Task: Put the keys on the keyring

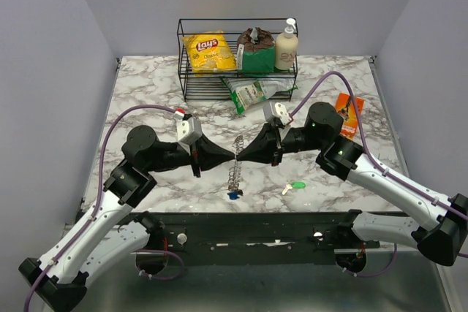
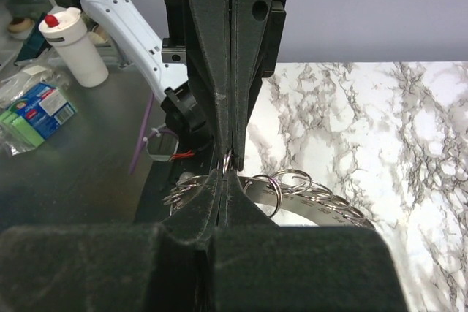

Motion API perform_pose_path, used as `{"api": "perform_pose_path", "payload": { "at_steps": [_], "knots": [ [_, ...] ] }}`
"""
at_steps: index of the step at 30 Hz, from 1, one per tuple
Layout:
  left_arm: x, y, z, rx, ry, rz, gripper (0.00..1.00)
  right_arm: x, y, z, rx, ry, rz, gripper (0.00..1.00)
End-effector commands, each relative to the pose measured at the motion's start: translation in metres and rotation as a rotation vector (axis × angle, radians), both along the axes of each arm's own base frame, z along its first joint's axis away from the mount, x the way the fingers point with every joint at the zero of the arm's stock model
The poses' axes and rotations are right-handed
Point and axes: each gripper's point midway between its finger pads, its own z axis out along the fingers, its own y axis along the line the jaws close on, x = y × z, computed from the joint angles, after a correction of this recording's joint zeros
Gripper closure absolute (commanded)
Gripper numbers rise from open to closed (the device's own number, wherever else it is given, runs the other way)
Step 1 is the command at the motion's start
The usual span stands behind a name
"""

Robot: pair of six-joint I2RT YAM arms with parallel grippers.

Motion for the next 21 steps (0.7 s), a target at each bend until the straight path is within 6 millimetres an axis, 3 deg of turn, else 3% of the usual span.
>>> {"api": "perform_pose_path", "payload": {
  "at_steps": [1, 2, 5, 6, 8, 12, 18, 21],
  "knots": [
    [0.003, -0.002, 0.006, -0.009, -0.001, 0.006, 1.00, -0.005, 0.000, 0.020, 0.051, -0.047, 0.020, 0.99],
    [0.004, -0.001, 0.007, -0.009, -0.002, 0.018, 1.00, -0.003, 0.000, 0.021, 0.051, -0.048, 0.014, 0.99],
    [0.012, 0.005, 0.009, -0.012, -0.025, 0.086, 1.00, 0.005, 0.001, 0.016, 0.040, -0.035, -0.034, 0.85],
    [0.013, 0.007, 0.010, -0.013, -0.028, 0.103, 1.00, 0.009, 0.001, 0.014, 0.036, -0.032, -0.061, 0.75],
    [0.019, 0.012, 0.011, -0.015, -0.042, 0.155, 1.00, 0.011, 0.001, 0.009, 0.029, -0.026, -0.077, 0.68],
    [0.025, 0.019, 0.012, -0.024, -0.065, 0.217, 1.00, 0.020, 0.001, 0.004, 0.017, -0.016, -0.126, 0.41],
    [0.039, 0.030, -0.003, 0.032, -0.076, 0.317, 1.00, 0.034, -0.006, 0.002, 0.020, -0.031, -0.233, 0.11],
    [0.049, 0.038, -0.011, 0.080, -0.097, 0.385, 1.00, 0.042, -0.011, 0.000, 0.021, -0.040, -0.294, 0.02]
  ]
}}
